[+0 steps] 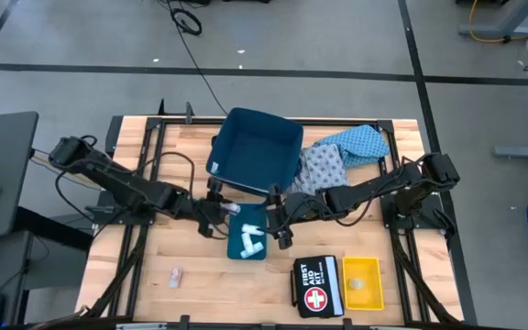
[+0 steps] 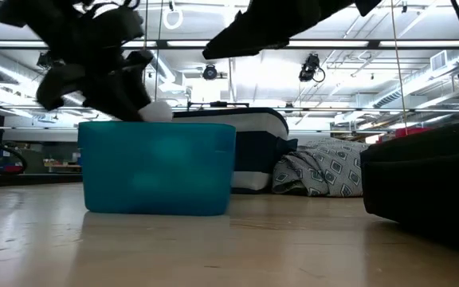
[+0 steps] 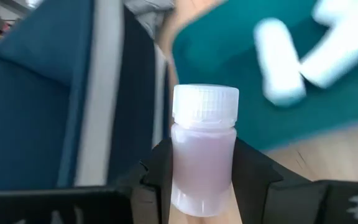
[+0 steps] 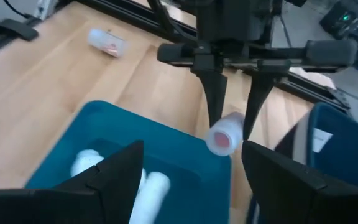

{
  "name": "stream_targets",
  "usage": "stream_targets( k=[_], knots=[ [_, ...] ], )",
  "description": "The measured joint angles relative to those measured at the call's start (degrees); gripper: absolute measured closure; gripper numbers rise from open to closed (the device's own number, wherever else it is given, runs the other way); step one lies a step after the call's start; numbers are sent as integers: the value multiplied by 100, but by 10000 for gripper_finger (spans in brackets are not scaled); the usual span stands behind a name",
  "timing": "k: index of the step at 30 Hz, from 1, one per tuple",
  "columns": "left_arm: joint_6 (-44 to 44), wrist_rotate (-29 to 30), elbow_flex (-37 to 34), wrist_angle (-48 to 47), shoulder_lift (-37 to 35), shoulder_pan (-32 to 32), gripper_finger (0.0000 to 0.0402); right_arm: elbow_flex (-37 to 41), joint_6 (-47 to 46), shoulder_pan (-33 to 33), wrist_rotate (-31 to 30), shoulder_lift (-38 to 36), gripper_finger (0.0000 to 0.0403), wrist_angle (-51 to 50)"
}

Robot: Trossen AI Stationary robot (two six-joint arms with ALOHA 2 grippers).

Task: Pick & place medical supplies in basket/bin
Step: Put the right transparent bottle in the yellow bin

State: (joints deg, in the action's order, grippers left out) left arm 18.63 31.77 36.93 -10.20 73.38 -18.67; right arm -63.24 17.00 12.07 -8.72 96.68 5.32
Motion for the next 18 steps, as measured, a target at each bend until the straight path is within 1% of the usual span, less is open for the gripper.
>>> stream_targets(
  k=[8, 13, 18],
  knots=[
    [358, 60, 423, 232, 0, 369, 286, 0, 346, -155, -522, 2, 121, -83],
    [450, -11, 452, 561, 2, 608, 286, 0, 354, -210, -646, 2, 121, -85],
    [602, -80, 452, 920, 2, 679, 287, 0, 585, -262, -871, 2, 121, -85]
  ],
)
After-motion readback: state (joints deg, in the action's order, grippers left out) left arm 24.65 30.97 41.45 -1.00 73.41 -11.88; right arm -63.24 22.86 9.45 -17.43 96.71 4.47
